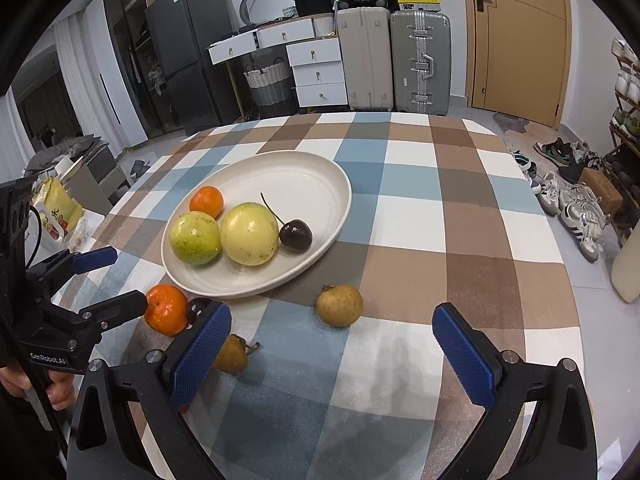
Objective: Organize fruits
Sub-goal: 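Move both tools back toward the fruits beside the plate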
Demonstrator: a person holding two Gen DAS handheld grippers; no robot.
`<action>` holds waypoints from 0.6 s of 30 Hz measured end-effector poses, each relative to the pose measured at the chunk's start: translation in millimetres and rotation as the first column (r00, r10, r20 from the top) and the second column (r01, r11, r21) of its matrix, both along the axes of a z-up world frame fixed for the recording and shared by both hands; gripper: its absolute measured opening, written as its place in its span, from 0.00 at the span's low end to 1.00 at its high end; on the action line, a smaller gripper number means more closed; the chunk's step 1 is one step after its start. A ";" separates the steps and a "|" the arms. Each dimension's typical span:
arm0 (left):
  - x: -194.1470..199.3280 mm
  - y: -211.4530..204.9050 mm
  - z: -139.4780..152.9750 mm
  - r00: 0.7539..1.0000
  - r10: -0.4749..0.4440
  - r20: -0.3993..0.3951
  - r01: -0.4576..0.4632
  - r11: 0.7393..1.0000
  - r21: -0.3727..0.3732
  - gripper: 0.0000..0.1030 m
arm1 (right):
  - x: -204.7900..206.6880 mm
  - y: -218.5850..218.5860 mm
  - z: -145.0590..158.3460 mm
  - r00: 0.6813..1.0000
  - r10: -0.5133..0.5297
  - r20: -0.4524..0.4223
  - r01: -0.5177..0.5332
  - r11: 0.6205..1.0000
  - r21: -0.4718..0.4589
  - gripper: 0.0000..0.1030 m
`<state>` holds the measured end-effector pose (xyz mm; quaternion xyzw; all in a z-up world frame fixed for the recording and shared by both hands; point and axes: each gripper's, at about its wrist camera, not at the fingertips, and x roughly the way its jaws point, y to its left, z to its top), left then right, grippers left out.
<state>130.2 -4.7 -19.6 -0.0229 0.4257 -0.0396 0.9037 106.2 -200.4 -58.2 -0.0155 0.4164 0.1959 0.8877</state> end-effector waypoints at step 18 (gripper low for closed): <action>3.3 -10.9 -21.2 0.997 -0.019 -0.070 0.019 1.000 -0.001 1.00 | 7.0 -1.1 -21.5 0.999 -0.005 -0.039 0.004 1.000 -0.014 0.94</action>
